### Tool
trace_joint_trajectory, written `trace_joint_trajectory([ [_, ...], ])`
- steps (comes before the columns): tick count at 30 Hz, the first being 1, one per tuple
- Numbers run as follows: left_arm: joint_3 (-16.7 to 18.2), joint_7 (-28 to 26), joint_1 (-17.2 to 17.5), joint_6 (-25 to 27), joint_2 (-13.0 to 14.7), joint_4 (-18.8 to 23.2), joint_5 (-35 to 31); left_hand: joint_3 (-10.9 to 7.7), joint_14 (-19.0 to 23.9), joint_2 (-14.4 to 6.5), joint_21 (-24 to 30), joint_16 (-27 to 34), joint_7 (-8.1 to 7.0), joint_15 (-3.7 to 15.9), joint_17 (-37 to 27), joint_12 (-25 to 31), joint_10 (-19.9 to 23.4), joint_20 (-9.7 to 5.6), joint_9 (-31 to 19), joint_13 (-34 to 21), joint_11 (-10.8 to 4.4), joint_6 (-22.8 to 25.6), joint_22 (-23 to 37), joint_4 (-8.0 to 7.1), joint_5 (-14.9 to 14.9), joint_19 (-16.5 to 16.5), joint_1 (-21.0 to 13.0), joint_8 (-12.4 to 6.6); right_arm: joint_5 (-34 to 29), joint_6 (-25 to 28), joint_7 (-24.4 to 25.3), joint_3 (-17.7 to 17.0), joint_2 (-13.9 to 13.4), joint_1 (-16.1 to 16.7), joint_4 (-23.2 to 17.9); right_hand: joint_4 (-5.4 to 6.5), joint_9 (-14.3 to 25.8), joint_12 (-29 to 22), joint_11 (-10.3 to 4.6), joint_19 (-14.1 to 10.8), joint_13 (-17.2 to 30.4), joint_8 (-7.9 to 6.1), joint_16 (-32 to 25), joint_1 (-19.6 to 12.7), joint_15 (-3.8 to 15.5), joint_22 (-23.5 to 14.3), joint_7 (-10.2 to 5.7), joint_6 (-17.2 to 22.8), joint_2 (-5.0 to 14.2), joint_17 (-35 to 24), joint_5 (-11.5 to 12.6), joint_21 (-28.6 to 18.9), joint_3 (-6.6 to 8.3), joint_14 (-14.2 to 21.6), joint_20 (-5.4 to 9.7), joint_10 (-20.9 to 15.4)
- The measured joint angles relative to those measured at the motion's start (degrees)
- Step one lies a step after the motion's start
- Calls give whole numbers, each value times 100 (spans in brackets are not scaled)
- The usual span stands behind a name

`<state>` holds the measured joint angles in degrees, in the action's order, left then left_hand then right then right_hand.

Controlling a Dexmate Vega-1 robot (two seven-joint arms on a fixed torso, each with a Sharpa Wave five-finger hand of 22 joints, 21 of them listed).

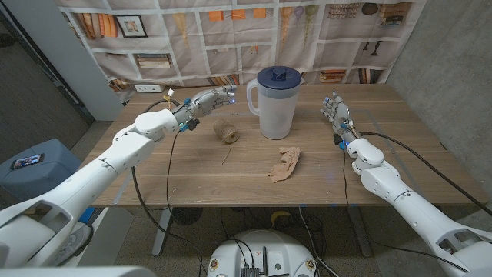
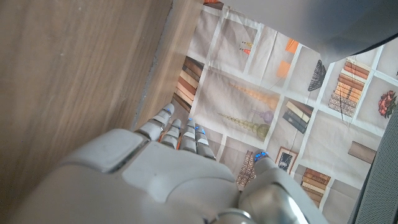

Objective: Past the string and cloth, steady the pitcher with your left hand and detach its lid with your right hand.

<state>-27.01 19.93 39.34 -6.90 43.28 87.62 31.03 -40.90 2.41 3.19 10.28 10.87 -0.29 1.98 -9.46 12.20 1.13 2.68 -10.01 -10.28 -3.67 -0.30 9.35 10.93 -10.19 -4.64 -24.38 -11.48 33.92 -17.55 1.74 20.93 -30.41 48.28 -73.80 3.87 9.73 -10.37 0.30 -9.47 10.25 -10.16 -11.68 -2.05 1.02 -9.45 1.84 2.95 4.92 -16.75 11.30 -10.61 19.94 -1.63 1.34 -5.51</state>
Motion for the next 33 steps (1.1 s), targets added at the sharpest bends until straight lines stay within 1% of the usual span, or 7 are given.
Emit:
trace_joint_trajectory([
  [2, -29, 49, -45, 9, -25, -35, -90, 0, 7, 17, 0, 0, 30, 6, 0, 0, 41, 20, 0, 0, 20, 30, 0, 0, 0, -20, -58, 0, 5, 0, -1, -12, -13, 14, -1, 0, 0, 0, 0, -3, 0, 0, 0, 0, 0, 0, 0, 0, 0, 0, 0, 0, 0, 0, -3, 0],
  [8, -154, 141, -235, 9, -140, -193, -200, -40, 104, 26, 0, 0, 8, 13, 0, 0, 131, 18, 0, 0, -12, 115, 0, 7, 0, -63, -222, -44, 21, -8, -16, -27, -26, 24, -1, 0, 0, 0, 0, -3, 0, -25, 0, 0, -31, 0, 0, 0, 0, 0, 0, 0, 0, 31, -2, 0],
  [11, -193, 190, -303, -4, -182, -264, -248, -87, 209, 66, 0, 0, 11, 13, 0, 0, 216, -25, 1, 0, -53, 241, 0, 8, -22, -126, -424, -74, 26, -20, -26, -32, -30, 26, 7, 0, 0, 0, 0, -3, 0, -25, 0, 0, -31, 0, 0, 0, 0, 18, 0, 0, 0, 31, -2, 0],
  [16, -288, 269, -450, -52, -300, -410, -332, -110, 350, 141, 0, 0, 11, 14, 0, 39, 318, -13, 1, 1, -94, 402, 0, 30, -22, -174, -651, -111, 47, -48, -43, -47, -30, 31, 36, 25, 0, 0, 0, -2, 0, -25, 0, 0, -31, 0, -23, 23, 0, 27, 0, 0, -25, 31, -2, 0],
  [27, -373, 254, -569, -72, -420, -533, -443, -152, 523, 196, 38, 0, -21, 5, 0, 39, 522, 21, 1, 1, -92, 575, 0, 26, -44, -331, -1025, -156, 65, -99, -90, -56, -23, 33, 95, 48, 0, -26, -21, -23, 0, -25, 0, 1, -31, 0, -22, 22, -1, 27, 0, 0, -48, 31, -23, -22],
  [30, -386, 217, -589, -72, -455, -552, -465, -157, 724, 205, 38, 20, -19, 19, 0, 39, 631, 38, -27, -26, -132, 658, 5, 30, -44, -413, -1266, -156, 70, -115, -111, -56, -16, 27, 121, 48, 0, -26, -21, -23, 0, -25, 0, 2, -31, 0, -22, 22, -2, 27, 0, 0, -48, 31, -23, -22],
  [33, -399, 193, -604, -72, -491, -575, -481, -157, 1000, 243, 38, 40, 6, 25, 0, 95, 864, -24, -28, -28, -144, 769, 14, 30, -44, -538, -1552, -156, 73, -127, -133, -56, -11, 17, 137, 48, 0, -26, -21, -23, 0, -25, 0, 39, -31, 0, -44, 44, -39, 27, 0, 0, -48, 31, -23, -22],
])
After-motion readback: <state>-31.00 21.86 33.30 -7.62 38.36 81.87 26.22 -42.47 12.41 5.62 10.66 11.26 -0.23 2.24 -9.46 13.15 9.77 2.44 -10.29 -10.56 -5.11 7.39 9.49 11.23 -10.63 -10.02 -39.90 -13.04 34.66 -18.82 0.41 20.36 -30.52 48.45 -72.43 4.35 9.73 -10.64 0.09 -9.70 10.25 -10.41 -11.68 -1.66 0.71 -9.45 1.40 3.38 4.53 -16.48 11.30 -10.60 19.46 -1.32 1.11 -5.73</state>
